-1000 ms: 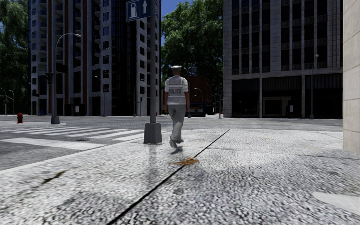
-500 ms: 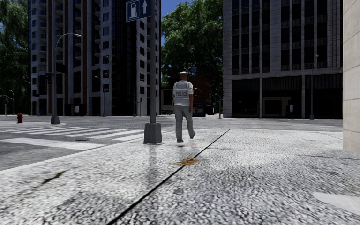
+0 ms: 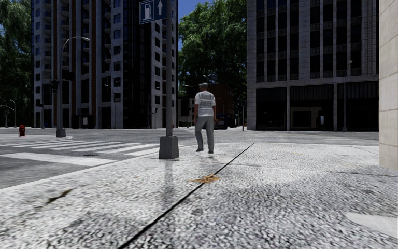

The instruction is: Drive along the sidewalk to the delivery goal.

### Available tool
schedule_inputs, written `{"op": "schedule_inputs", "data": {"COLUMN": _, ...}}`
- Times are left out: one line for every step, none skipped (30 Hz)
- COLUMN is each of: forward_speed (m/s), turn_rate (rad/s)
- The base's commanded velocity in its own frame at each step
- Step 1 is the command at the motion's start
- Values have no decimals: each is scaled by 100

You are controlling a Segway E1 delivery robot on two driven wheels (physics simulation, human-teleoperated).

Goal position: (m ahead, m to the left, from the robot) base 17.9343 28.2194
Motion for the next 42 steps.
{"op": "schedule_inputs", "data": {"forward_speed": 0, "turn_rate": 0}}
{"op": "schedule_inputs", "data": {"forward_speed": 0, "turn_rate": 0}}
{"op": "schedule_inputs", "data": {"forward_speed": 0, "turn_rate": 0}}
{"op": "schedule_inputs", "data": {"forward_speed": 0, "turn_rate": 0}}
{"op": "schedule_inputs", "data": {"forward_speed": 0, "turn_rate": 0}}
{"op": "schedule_inputs", "data": {"forward_speed": 44, "turn_rate": 0}}
{"op": "schedule_inputs", "data": {"forward_speed": 129, "turn_rate": 0}}
{"op": "schedule_inputs", "data": {"forward_speed": 200, "turn_rate": 0}}
{"op": "schedule_inputs", "data": {"forward_speed": 200, "turn_rate": 0}}
{"op": "schedule_inputs", "data": {"forward_speed": 200, "turn_rate": 0}}
{"op": "schedule_inputs", "data": {"forward_speed": 200, "turn_rate": 0}}
{"op": "schedule_inputs", "data": {"forward_speed": 200, "turn_rate": 0}}
{"op": "schedule_inputs", "data": {"forward_speed": 200, "turn_rate": 0}}
{"op": "schedule_inputs", "data": {"forward_speed": 200, "turn_rate": 0}}
{"op": "schedule_inputs", "data": {"forward_speed": 200, "turn_rate": 0}}
{"op": "schedule_inputs", "data": {"forward_speed": 200, "turn_rate": 0}}
{"op": "schedule_inputs", "data": {"forward_speed": 200, "turn_rate": 0}}
{"op": "schedule_inputs", "data": {"forward_speed": 200, "turn_rate": 0}}
{"op": "schedule_inputs", "data": {"forward_speed": 200, "turn_rate": 0}}
{"op": "schedule_inputs", "data": {"forward_speed": 200, "turn_rate": 0}}
{"op": "schedule_inputs", "data": {"forward_speed": 200, "turn_rate": 0}}
{"op": "schedule_inputs", "data": {"forward_speed": 200, "turn_rate": 0}}
{"op": "schedule_inputs", "data": {"forward_speed": 200, "turn_rate": 0}}
{"op": "schedule_inputs", "data": {"forward_speed": 200, "turn_rate": 0}}
{"op": "schedule_inputs", "data": {"forward_speed": 200, "turn_rate": 0}}
{"op": "schedule_inputs", "data": {"forward_speed": 200, "turn_rate": 0}}
{"op": "schedule_inputs", "data": {"forward_speed": 200, "turn_rate": -19}}
{"op": "schedule_inputs", "data": {"forward_speed": 200, "turn_rate": -28}}
{"op": "schedule_inputs", "data": {"forward_speed": 200, "turn_rate": -28}}
{"op": "schedule_inputs", "data": {"forward_speed": 200, "turn_rate": -31}}
{"op": "schedule_inputs", "data": {"forward_speed": 200, "turn_rate": -31}}
{"op": "schedule_inputs", "data": {"forward_speed": 200, "turn_rate": -32}}
{"op": "schedule_inputs", "data": {"forward_speed": 200, "turn_rate": -32}}
{"op": "schedule_inputs", "data": {"forward_speed": 200, "turn_rate": -32}}
{"op": "schedule_inputs", "data": {"forward_speed": 200, "turn_rate": -32}}
{"op": "schedule_inputs", "data": {"forward_speed": 200, "turn_rate": -32}}
{"op": "schedule_inputs", "data": {"forward_speed": 200, "turn_rate": -32}}
{"op": "schedule_inputs", "data": {"forward_speed": 200, "turn_rate": -32}}
{"op": "schedule_inputs", "data": {"forward_speed": 200, "turn_rate": -32}}
{"op": "schedule_inputs", "data": {"forward_speed": 200, "turn_rate": -32}}
{"op": "schedule_inputs", "data": {"forward_speed": 200, "turn_rate": -32}}
{"op": "schedule_inputs", "data": {"forward_speed": 200, "turn_rate": -32}}
